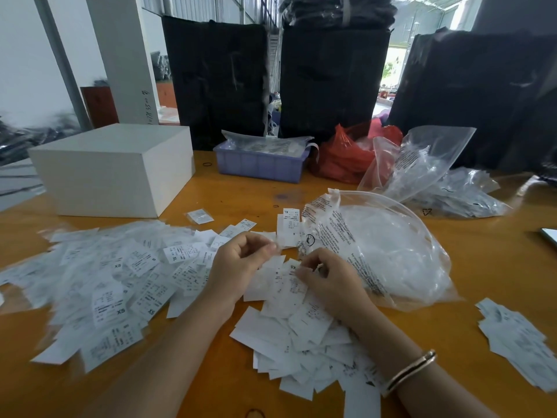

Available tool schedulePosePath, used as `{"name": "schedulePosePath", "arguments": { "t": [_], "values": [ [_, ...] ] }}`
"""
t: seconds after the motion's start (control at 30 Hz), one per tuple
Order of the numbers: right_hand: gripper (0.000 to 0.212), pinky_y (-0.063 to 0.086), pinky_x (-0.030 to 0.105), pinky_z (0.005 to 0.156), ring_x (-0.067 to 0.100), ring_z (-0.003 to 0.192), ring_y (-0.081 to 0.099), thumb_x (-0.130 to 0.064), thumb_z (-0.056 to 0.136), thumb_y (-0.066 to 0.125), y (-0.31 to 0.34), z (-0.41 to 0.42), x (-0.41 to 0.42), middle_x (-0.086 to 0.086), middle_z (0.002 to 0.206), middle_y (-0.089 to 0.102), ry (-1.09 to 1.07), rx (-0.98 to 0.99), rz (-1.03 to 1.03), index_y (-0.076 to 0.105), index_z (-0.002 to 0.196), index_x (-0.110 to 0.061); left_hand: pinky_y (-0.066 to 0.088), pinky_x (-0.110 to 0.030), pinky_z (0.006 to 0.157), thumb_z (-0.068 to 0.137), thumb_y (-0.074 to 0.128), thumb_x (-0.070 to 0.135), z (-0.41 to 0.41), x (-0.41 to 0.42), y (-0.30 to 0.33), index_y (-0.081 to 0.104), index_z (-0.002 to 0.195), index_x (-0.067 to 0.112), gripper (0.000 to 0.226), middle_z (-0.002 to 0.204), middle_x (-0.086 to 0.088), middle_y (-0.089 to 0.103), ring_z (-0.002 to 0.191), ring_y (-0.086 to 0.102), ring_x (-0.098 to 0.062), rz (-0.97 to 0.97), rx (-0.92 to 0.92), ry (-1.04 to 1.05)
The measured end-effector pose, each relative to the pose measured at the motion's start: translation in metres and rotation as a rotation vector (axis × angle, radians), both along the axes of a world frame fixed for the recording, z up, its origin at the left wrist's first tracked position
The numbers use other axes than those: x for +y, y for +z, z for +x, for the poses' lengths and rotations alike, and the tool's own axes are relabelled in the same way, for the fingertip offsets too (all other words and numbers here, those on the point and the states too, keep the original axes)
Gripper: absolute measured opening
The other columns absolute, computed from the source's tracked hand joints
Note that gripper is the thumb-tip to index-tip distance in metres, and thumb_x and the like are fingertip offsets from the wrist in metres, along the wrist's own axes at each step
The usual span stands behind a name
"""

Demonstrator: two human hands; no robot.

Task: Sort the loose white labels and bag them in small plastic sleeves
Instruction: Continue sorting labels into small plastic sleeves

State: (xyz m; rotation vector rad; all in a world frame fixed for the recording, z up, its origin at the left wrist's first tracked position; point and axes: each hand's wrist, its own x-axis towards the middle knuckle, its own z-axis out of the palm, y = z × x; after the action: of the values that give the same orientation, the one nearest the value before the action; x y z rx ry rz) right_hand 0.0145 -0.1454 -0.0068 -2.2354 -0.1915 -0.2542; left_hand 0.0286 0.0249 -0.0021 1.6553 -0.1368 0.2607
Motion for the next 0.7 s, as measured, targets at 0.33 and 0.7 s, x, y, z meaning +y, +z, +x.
{"name": "schedulePosePath", "arguments": {
  "t": [0.33, 0.7],
  "values": [
    [0.02, 0.044, 0.013, 0.047, 0.001, 0.051, 0.054, -0.003, 0.084, 0.065, 0.018, -0.011, -0.01, -0.008, 0.064, 0.065, 0.013, -0.154, 0.994, 0.06, 0.076, -0.021, 0.047, -0.008, 0.062, 0.061, 0.065, 0.058, -0.003, -0.002, 0.0, 0.067, 0.081, 0.025, 0.039, 0.079, 0.018, 0.068, 0.072, 0.062, 0.002, 0.168, -0.168, -0.05],
    [0.034, 0.05, 0.017, 0.065, 0.011, 0.075, 0.065, -0.001, 0.083, 0.066, 0.013, -0.01, -0.006, -0.003, 0.076, 0.067, 0.1, -0.199, 0.753, 0.064, 0.072, -0.033, 0.047, -0.008, 0.065, 0.069, 0.063, 0.048, -0.003, -0.002, 0.0, 0.066, 0.082, 0.031, 0.022, 0.082, 0.024, 0.067, 0.075, 0.062, 0.003, 0.226, -0.209, -0.104]
  ]
}}
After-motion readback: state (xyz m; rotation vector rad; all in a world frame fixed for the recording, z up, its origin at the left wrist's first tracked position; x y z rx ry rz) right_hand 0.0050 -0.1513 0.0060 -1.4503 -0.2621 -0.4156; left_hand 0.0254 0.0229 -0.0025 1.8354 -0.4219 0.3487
